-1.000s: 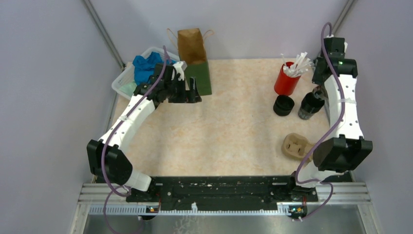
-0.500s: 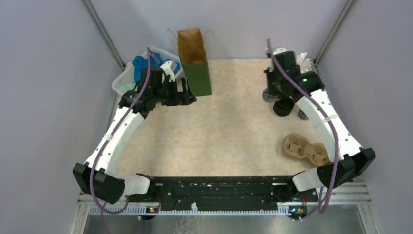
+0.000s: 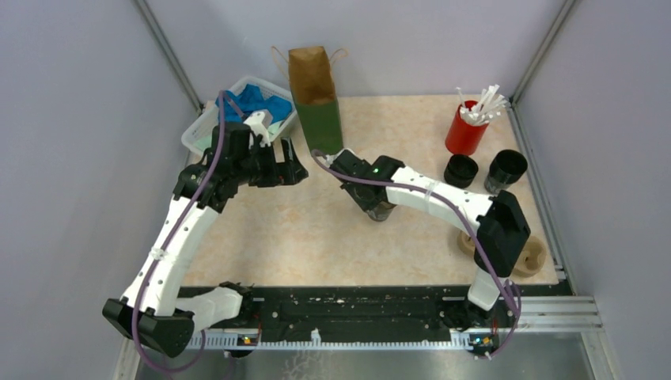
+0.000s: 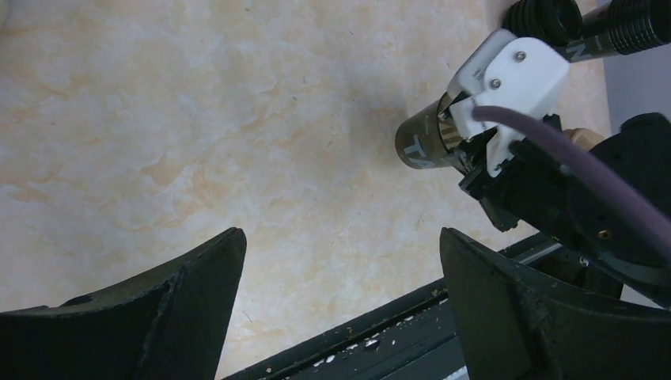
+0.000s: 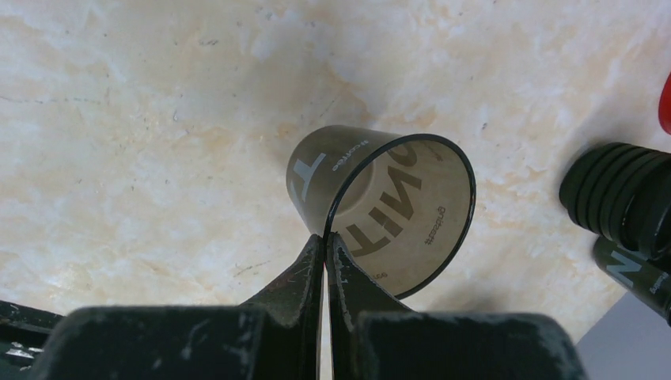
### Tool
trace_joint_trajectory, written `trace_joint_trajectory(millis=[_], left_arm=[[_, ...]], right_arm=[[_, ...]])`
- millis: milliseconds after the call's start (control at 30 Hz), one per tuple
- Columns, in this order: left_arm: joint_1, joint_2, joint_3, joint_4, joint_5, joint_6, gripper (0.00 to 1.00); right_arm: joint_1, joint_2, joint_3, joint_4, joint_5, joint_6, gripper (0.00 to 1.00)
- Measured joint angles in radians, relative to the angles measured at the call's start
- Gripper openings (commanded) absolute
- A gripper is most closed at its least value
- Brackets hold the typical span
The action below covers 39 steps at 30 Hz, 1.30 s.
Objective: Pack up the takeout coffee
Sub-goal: Place the coffee cup at the center of the board, then close the cup lid on the coffee cup.
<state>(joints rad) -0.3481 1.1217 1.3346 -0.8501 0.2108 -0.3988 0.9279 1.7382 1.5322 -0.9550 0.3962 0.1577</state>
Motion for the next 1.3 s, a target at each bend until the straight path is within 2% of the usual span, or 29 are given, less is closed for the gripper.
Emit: trace_joint_trajectory(millis=[233,500,700,800,967,1033,1133,1300], left_arm=[[0.0,0.008,0.0,-0.018,0.001,0.001,0.98],[0.0,0.057,0.001,-0.019,0.01,0.011,0.98],[0.0,0.066,0.006,-0.024,0.01,0.024,0.98],[0.0,0.066,0.008,-0.024,0.009,0.03,0.98],[0.0,0.067,0.008,-0.026,0.011,0.032,0.98],[0.0,0.074,0.008,-0.025,0.015,0.033,0.98],[0.0,0.096,0.008,-0.024,0.021,0.034,0.98],[0.0,0.132,0.008,-0.019,0.029,0.035,0.98]], right_arm=[[0.034,0.035,-0.028,0.025,0.016,0.004,0.01],[0.045,0.045,-0.026,0.016,-0.001,0.011,0.39],[0.005,0.034,0.048,-0.035,-0.063,0.033,0.46],[-0.13,-0.029,0.051,-0.018,-0.139,0.046,0.52],[-0.498,-0.114,0.03,0.047,-0.204,0.041,0.59],[-0.604,-0.106,0.025,0.058,-0.215,0.025,0.6],[-0.703,-0.069,0.025,0.067,-0.232,-0.01,0.61],[-0.797,0.043,0.026,0.088,-0.267,-0.061,0.61]])
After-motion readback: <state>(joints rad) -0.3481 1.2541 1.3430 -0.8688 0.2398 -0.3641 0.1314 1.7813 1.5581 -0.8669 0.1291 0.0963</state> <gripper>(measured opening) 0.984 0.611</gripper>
